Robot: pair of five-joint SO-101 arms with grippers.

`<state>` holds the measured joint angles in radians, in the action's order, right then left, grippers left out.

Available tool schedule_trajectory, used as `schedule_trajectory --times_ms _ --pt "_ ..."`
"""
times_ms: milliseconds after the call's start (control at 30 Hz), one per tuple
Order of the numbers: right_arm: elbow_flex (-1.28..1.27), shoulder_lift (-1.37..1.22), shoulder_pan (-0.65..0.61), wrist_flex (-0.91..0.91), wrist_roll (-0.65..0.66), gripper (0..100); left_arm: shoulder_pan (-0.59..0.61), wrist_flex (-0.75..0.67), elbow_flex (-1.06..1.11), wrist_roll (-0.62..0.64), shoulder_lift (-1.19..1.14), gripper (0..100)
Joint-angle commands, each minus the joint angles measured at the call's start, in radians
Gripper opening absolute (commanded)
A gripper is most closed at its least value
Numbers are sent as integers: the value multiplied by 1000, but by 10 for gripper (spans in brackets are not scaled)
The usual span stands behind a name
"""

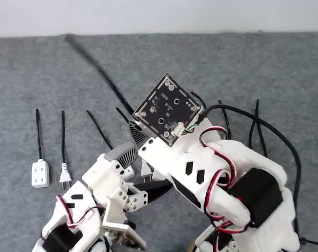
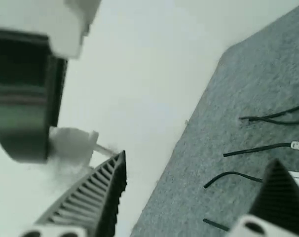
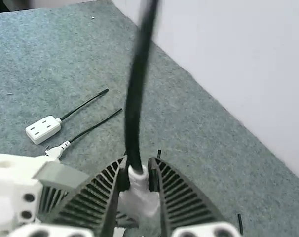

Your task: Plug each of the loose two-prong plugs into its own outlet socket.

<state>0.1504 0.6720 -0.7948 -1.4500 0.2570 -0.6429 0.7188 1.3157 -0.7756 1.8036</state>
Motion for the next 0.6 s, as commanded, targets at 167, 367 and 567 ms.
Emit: schedule_trajectory --times_ms 167,367,567 --pt "38 58 5 -27 11 9 23 -44 12 -12 15 412" --pt "38 58 10 -44 11 9 23 -44 13 -12 15 412" --pt "38 58 12 -70 12 9 25 -44 28 -11 17 412"
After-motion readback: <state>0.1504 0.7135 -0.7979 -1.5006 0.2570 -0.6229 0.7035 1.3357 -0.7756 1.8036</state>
